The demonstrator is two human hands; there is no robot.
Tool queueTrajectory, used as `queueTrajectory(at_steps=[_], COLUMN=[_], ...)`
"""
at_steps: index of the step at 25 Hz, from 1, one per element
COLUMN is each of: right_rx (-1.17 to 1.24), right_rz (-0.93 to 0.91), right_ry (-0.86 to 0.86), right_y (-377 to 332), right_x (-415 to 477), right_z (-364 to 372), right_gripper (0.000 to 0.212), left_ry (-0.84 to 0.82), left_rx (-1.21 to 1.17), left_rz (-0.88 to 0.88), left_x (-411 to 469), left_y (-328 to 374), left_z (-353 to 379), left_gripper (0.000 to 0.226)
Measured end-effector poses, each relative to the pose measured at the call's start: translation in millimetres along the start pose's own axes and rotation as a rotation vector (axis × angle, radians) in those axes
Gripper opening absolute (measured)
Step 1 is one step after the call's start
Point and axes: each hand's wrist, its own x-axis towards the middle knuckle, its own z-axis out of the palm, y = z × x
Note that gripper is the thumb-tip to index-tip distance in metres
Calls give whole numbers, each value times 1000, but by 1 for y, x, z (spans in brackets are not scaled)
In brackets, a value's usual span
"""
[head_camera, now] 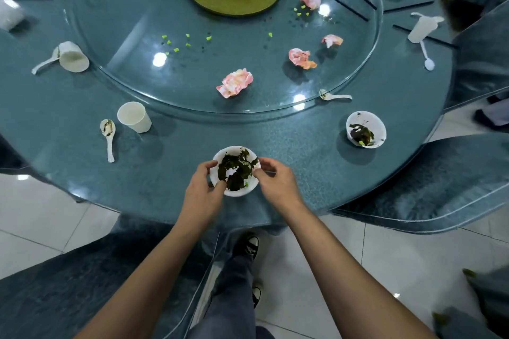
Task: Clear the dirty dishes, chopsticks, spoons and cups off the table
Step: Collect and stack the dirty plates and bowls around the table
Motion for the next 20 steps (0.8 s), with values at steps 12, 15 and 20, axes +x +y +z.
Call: queueTrajectory(at_steps=[12, 15, 20], right_rx=[-39, -37, 5], right_rz=[76, 96, 119], right_ry=[-61, -83, -89], right_y=[13, 14, 13], right_x=[29, 35, 42], right_z=[6, 10, 7], right_gripper=[36, 36, 24], left_ry=[-12, -17, -25], left_rx=[23, 13, -2], left_rz=[-78, -88, -88], left_x=[28, 37, 44], left_y=[-13, -17, -9], left_z=[11, 13, 18], left_gripper=[40, 41, 41])
